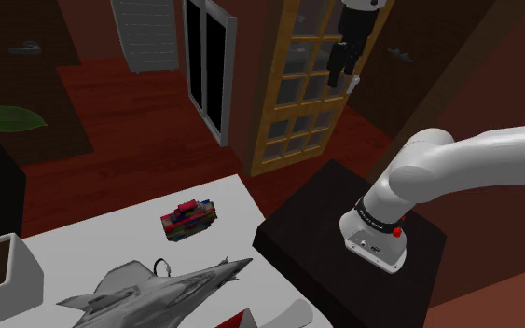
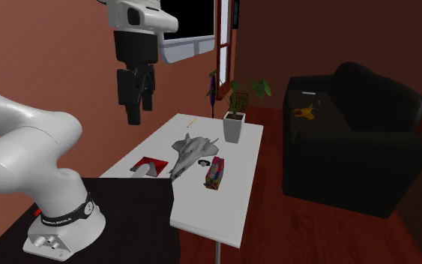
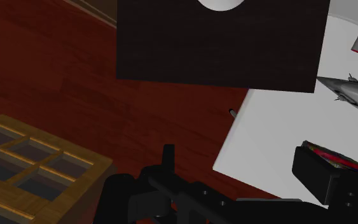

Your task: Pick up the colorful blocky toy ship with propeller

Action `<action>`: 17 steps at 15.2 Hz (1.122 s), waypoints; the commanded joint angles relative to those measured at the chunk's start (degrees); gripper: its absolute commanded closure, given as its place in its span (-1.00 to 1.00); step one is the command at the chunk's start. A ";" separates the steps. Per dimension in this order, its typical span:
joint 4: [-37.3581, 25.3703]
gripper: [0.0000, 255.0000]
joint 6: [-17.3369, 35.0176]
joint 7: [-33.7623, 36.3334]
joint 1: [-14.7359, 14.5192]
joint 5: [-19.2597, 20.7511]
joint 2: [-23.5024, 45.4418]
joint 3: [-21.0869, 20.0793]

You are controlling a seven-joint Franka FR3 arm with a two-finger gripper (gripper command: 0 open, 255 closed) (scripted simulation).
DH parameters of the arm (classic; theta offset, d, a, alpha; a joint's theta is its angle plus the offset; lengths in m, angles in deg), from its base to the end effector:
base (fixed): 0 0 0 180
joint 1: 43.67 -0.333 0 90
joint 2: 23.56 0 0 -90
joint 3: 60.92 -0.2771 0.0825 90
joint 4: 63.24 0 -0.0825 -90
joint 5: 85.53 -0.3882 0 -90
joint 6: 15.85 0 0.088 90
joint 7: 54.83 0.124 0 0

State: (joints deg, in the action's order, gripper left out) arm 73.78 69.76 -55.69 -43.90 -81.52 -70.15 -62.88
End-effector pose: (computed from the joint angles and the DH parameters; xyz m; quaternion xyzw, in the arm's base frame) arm 0.3215 0.0047 0.5324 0.9978 0.0195 -0.0419 0.0476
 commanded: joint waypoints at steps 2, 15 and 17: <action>0.96 -1.00 1.23 1.46 -0.23 -0.86 0.45 -0.98; 6.50 -1.00 19.68 19.55 -2.94 -10.25 14.65 -14.27; 6.14 -1.00 22.72 22.32 -3.12 -11.01 18.15 -16.29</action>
State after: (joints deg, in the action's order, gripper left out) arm 80.12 90.92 -34.89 -46.89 -92.07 -53.72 -78.11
